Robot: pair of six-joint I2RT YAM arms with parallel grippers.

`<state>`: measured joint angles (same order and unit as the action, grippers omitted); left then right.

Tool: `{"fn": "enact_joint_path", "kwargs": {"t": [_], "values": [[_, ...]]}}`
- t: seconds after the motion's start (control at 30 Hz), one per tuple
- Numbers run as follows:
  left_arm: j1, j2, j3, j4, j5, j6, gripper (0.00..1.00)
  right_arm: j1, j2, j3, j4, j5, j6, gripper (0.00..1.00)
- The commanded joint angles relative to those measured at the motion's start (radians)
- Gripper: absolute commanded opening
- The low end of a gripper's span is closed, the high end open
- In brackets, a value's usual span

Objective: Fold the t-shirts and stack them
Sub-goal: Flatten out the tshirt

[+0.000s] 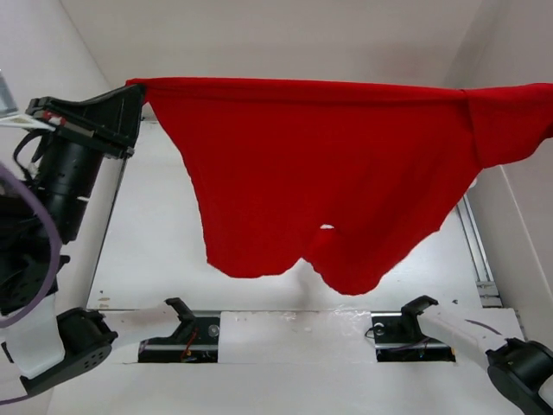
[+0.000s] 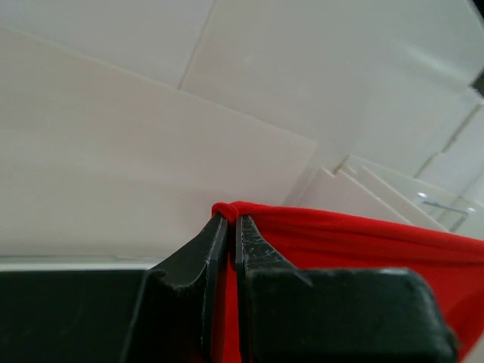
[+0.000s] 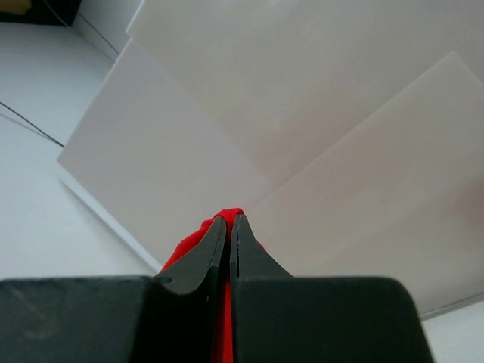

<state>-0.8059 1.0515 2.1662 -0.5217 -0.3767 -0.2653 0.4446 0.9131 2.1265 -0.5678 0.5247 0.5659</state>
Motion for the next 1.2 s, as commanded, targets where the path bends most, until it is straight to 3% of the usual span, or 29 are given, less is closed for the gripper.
{"fn": "enact_joint_path", "kwargs": {"t": [0.0, 0.1, 0.27, 0.4, 0.47, 0.5, 0.53, 0.6, 0.63, 0.67, 0.73, 0.8, 0.97, 1.03, 1.13, 1.17], "values": [[0.013, 0.028, -0.015, 0.078, -0.268, 0.069, 0.00, -0.018, 0.047, -0.026, 0.043, 0.104, -0.063, 0.00], [0.013, 0.114, -0.028, 0.113, -0.523, 0.101, 0.00, -0.018, 0.122, -0.066, 0.034, 0.113, -0.063, 0.00], [0.013, 0.241, -0.068, 0.253, -0.719, 0.230, 0.00, -0.018, 0.286, -0.137, 0.100, 0.149, -0.063, 0.00], [0.013, 0.327, -0.155, 0.539, -0.787, 0.443, 0.00, -0.073, 0.421, -0.148, 0.175, 0.117, -0.063, 0.00], [0.013, 0.405, -0.201, 0.870, -0.838, 0.622, 0.00, -0.110, 0.483, -0.099, 0.218, 0.051, -0.054, 0.00], [0.013, 0.442, -0.201, 0.993, -0.838, 0.828, 0.00, -0.110, 0.550, -0.070, 0.227, 0.025, -0.054, 0.00], [0.013, 0.487, -0.131, 1.172, -0.837, 0.913, 0.00, -0.124, 0.587, -0.032, 0.227, 0.008, -0.054, 0.00], [0.125, 0.667, 0.080, 1.084, -0.791, 0.912, 0.00, -0.124, 0.662, 0.123, 0.227, -0.018, -0.054, 0.00], [0.186, 0.755, 0.266, 0.899, -0.756, 0.709, 0.00, -0.133, 0.732, 0.182, 0.217, -0.019, -0.054, 0.00], [0.232, 0.809, 0.417, 0.787, -0.658, 0.665, 0.00, -0.133, 0.763, 0.238, 0.217, -0.055, -0.054, 0.00], [0.316, 0.747, 0.276, 0.856, -0.592, 0.602, 0.00, -0.142, 0.832, 0.377, 0.241, -0.090, -0.054, 0.00], [0.335, 0.751, 0.274, 0.847, -0.472, 0.587, 0.00, -0.155, 0.845, 0.424, 0.281, -0.150, -0.064, 0.00], [0.335, 0.740, 0.268, 0.821, -0.334, 0.617, 0.00, -0.178, 0.791, 0.334, 0.447, -0.267, -0.074, 0.00], [0.335, 0.729, 0.207, 0.801, -0.312, 0.626, 0.00, -0.199, 0.755, 0.271, 0.447, -0.314, -0.083, 0.00], [0.335, 0.682, 0.092, 0.687, -0.340, 0.540, 0.00, -0.208, 0.623, -0.004, 0.447, -0.315, -0.083, 0.00], [0.335, 0.658, 0.034, 0.654, -0.340, 0.494, 0.00, -0.208, 0.584, -0.192, 0.447, -0.304, -0.083, 0.00]]}}
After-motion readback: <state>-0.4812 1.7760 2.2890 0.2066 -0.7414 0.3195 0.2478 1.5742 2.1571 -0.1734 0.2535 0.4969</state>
